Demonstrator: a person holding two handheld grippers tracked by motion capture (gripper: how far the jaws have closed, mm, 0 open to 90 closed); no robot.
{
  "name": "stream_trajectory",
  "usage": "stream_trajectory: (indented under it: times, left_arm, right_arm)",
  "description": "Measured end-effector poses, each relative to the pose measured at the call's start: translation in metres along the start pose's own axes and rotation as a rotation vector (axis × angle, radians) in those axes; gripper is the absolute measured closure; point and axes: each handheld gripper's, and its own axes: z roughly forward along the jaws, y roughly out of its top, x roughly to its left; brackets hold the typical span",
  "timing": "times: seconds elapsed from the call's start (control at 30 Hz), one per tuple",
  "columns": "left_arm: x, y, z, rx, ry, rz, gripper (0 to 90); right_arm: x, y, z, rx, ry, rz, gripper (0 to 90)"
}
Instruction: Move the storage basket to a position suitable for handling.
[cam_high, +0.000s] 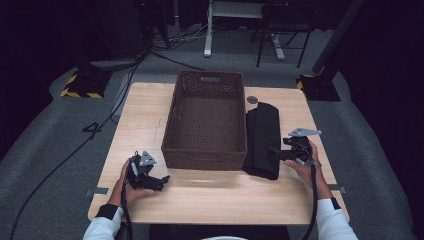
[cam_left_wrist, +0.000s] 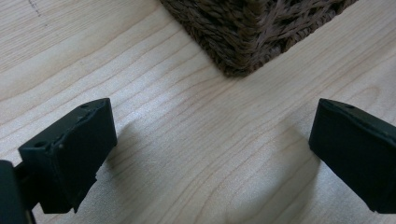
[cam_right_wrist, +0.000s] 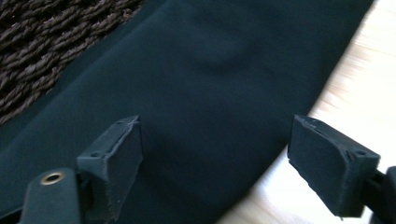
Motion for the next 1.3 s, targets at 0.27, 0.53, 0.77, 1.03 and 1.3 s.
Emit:
stream_trajectory:
  times: [0.27, 0.53, 0.77, 1.03, 1.3]
  left_arm:
    - [-0.001, 0.001, 0.0, 0.002, 0.003, -0.005, 0.6]
    - [-0.008, 0.006, -0.017, -0.054, -0.022, 0.027, 12.9]
    - [-0.025, 0.024, -0.048, -0.17, -0.014, 0.097, 15.4]
    - [-0.056, 0.057, -0.063, -0.211, 0.046, 0.164, 11.4]
    - [-0.05, 0.057, -0.074, -0.249, 0.062, 0.118, 17.0]
  right_arm:
    - [0.012, 0.008, 0.029, 0.074, 0.014, -0.008, 14.3]
    - [0.009, 0.004, 0.037, 0.112, -0.008, 0.053, 1.0]
    - [0.004, 0.0, 0.04, 0.124, 0.022, 0.087, 0.4]
    - [0.004, 0.0, 0.04, 0.134, 0.024, 0.077, 0.5]
    - [0.004, -0.001, 0.039, 0.136, 0.028, 0.078, 0.5]
